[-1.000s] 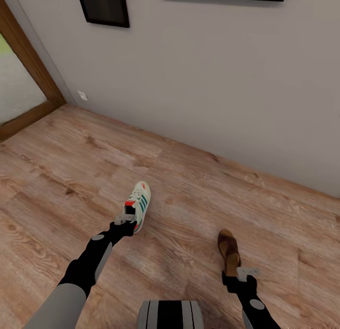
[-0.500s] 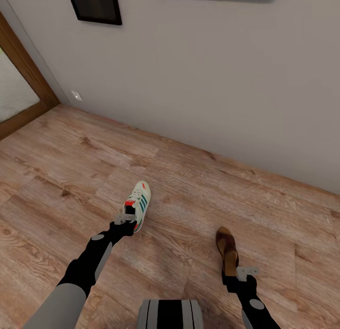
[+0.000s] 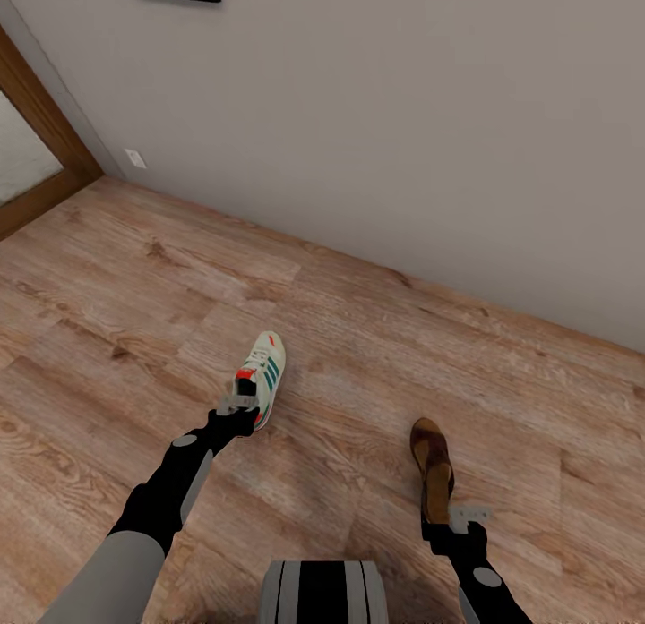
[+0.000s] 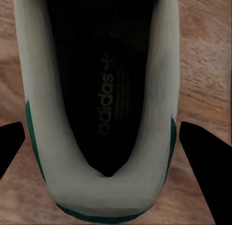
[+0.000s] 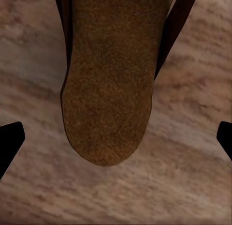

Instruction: Pick up the two gym shoes and the two sandals from the corridor floor and place them onto the hallstand (shoe rack) in the corridor, making sure they are on the rack and not on the floor. Arrange them so the two gym shoes are next to each other and the two sandals are next to each other.

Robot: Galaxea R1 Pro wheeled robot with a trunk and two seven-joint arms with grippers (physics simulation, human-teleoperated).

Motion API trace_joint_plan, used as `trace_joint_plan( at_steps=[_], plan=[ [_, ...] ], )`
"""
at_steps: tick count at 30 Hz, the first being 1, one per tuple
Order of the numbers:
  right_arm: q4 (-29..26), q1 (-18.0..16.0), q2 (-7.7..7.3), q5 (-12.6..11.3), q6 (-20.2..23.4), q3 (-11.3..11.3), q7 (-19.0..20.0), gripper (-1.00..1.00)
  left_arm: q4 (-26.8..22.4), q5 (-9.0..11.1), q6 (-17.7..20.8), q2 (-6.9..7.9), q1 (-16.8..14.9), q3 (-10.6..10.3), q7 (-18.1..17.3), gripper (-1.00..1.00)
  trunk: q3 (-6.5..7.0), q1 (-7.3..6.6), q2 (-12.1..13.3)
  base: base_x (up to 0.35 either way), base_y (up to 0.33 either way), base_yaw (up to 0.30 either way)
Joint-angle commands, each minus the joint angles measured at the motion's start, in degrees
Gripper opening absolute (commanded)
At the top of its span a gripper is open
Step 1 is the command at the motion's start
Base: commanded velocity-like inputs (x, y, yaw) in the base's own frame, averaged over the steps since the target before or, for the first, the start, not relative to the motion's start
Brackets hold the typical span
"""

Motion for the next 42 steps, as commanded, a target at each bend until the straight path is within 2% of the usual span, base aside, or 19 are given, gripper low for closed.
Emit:
trace_joint_plan(
  at_steps=[1, 4, 7, 14, 18, 21, 27, 42],
  plan=[
    [0.0, 0.0, 0.01, 0.3, -0.1, 0.0, -0.1, 1.00, -1.0, -0.2, 0.7, -0.06, 0.0, 0.2, -0.3, -1.00, -0.13, -0.01, 0.0, 0.000, 0.000, 0.000],
    [0.0, 0.0, 0.01, 0.3, -0.1, 0.0, -0.2, 1.00, -6.8, -0.1, 5.7, -0.10, -0.1, 0.1, -0.3, -1.00, -0.29, -0.01, 0.0, 0.000, 0.000, 0.000],
    [0.0, 0.0, 0.01, 0.3, -0.1, 0.0, -0.2, 1.00, -8.8, -0.1, 7.6, -0.07, 0.0, -0.1, -0.3, -1.00, -0.35, -0.01, 0.0, 0.000, 0.000, 0.000],
    [0.0, 0.0, 0.01, 0.3, -0.1, 0.0, -0.2, 1.00, -10.4, 0.0, 9.0, -0.05, 0.1, -0.4, -0.4, -1.00, -2.12, 0.17, -0.1, 0.000, 0.000, 0.000],
    [0.0, 0.0, 0.01, 0.3, -0.1, 0.0, -0.2, 1.00, -13.9, 0.0, 9.6, -0.12, -0.1, -0.4, -0.3, -1.00, -3.35, 0.28, -0.2, 0.000, 0.000, 0.000],
    [0.0, 0.0, 0.01, 0.2, -0.1, 0.0, -0.2, 1.00, -16.1, 0.0, 11.9, -0.13, -0.1, -0.4, -0.3, -1.00, -4.25, 0.35, -0.2, 0.000, 0.000, 0.000],
    [0.1, 0.0, 0.01, 0.2, -0.1, 0.1, -0.2, 1.00, -17.4, 0.0, 14.3, -0.06, 0.1, -0.4, -0.3, -1.00, -4.40, 0.35, -0.2, 0.000, 0.000, 0.000],
    [0.0, 0.0, 0.01, 0.2, -0.1, 0.1, -0.2, 1.00, -17.7, 0.0, 14.5, 0.04, 0.8, -0.4, -0.3, -1.00, -4.42, 0.35, -0.2, 0.056, 0.004, 0.000]
  ],
)
